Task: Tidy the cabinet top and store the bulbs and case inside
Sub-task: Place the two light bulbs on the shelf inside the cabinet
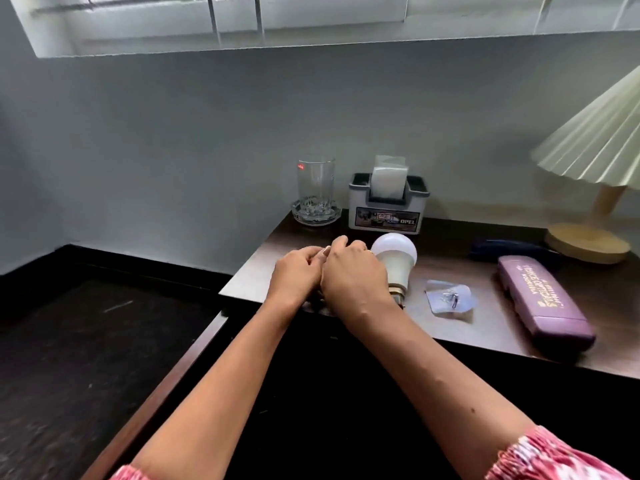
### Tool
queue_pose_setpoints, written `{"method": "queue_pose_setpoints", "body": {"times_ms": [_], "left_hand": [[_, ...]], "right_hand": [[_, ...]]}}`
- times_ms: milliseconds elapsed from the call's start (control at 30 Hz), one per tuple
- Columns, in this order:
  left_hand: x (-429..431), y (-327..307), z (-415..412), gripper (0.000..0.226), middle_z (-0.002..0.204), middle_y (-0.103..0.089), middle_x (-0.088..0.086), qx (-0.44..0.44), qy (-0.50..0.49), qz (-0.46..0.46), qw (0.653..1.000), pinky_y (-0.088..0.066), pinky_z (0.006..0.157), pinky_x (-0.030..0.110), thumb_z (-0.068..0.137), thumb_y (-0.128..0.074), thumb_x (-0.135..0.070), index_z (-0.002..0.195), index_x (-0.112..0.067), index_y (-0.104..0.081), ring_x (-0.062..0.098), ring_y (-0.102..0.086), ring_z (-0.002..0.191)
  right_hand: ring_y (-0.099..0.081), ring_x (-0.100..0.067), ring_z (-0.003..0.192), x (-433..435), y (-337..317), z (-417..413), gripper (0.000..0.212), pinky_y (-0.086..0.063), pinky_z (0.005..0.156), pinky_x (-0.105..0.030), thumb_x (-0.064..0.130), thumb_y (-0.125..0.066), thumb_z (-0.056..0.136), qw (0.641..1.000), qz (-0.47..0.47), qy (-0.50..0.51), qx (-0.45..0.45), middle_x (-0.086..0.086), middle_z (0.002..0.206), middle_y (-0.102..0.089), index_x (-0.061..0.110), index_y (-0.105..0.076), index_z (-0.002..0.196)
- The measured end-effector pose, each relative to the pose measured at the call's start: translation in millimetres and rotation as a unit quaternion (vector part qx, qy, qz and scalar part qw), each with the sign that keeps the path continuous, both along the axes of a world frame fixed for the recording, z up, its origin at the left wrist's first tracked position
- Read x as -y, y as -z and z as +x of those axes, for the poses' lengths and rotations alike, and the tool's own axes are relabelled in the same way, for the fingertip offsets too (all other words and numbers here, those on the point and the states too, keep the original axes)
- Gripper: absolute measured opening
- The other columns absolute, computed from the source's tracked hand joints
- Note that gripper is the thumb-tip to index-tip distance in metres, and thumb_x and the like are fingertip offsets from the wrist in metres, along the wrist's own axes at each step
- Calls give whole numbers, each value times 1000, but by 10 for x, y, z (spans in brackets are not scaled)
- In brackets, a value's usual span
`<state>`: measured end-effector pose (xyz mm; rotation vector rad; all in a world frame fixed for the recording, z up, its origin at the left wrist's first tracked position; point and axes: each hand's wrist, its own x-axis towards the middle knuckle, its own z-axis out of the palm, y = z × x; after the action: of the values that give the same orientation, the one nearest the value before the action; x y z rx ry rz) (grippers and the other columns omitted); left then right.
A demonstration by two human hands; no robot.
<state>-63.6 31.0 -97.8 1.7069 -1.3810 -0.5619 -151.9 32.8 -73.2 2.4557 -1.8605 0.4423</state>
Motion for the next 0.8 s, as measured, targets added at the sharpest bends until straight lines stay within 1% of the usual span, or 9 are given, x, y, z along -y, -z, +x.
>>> {"method": "queue_pose_setpoints", "body": {"times_ms": [100, 167, 233, 300, 367, 500, 567, 667, 800], "left_hand": [[14, 21, 24, 29, 84, -70, 14, -30, 18, 13, 999, -44, 71, 32, 92, -48, -31, 85, -11, -68, 30, -60, 82], [-1, 27, 33, 31, 66, -60, 6, -62, 35, 19, 997, -40, 64, 29, 93, -48, -29, 74, -10, -64, 23, -51, 66], [-93, 1, 9, 25, 70, -60, 2, -119, 55, 1, 991, -43, 55, 22, 94, -47, -26, 82, -12, -66, 15, -51, 65], [-265, -36, -40, 22, 87, -66, 4, -201, 81, -23, 976, -46, 51, 15, 94, -47, -25, 99, -15, -66, 12, -58, 73], [-500, -22, -82, 24, 97, -69, 5, -236, 94, -50, 966, -48, 56, 15, 94, -48, -27, 107, -16, -64, 10, -62, 75], [-1065, 189, -153, 29, 82, -70, -7, -230, 92, -142, 958, -47, 60, 10, 85, -54, -31, 106, -17, -67, 4, -62, 70], [-1300, 402, -197, 31, 93, -70, -2, -272, 117, -147, 944, -50, 65, 11, 80, -56, -28, 107, -17, -67, 8, -66, 81], [-1449, 827, -207, 30, 95, -70, -4, -318, 124, -110, 934, -53, 68, 15, 76, -63, -23, 106, -21, -68, 9, -68, 87], [-1334, 1298, -218, 31, 97, -73, 0, -254, 67, -70, 962, -56, 84, 36, 71, -75, -37, 100, -26, -69, 14, -69, 93]], "right_hand": [[-49, -35, 115, -42, -35, -14, 32, -44, 90, -38, 7, -33, 94, 1000, 15, -24, 9, -22, 122, -52, -6, -39, 123], [-48, -34, 114, -116, -68, -23, 29, -42, 90, -37, 6, -34, 93, 999, 19, -39, 21, -20, 122, -52, -4, -42, 120], [-47, -33, 110, -204, -79, -49, 27, -41, 87, -36, 7, -35, 93, 998, -6, -52, 39, -18, 119, -50, 0, -42, 118], [-50, -33, 103, -355, -65, -105, 25, -40, 84, -36, 12, -39, 92, 992, -42, -56, 109, -15, 116, -48, 5, -42, 116], [-52, -34, 98, -584, 27, -171, 31, -40, 84, -36, 15, -42, 91, 975, -62, -73, 200, -14, 113, -46, 8, -40, 121], [-56, -29, 98, -1104, 388, -305, 52, -47, 88, -34, 24, -41, 83, 932, -123, -122, 317, -13, 115, -50, 9, -39, 132], [-58, -22, 94, -1269, 638, -376, 53, -47, 86, -30, 31, -40, 80, 920, -120, -122, 352, -5, 115, -52, 14, -41, 131], [-60, -12, 93, -1348, 1059, -440, 46, -47, 82, -22, 35, -50, 80, 902, -63, -100, 416, 7, 113, -53, 21, -44, 124], [-62, -17, 95, -1206, 1537, -442, 45, -45, 83, -18, 27, -61, 76, 893, 27, -42, 448, 2, 109, -58, 16, -52, 118]]}}
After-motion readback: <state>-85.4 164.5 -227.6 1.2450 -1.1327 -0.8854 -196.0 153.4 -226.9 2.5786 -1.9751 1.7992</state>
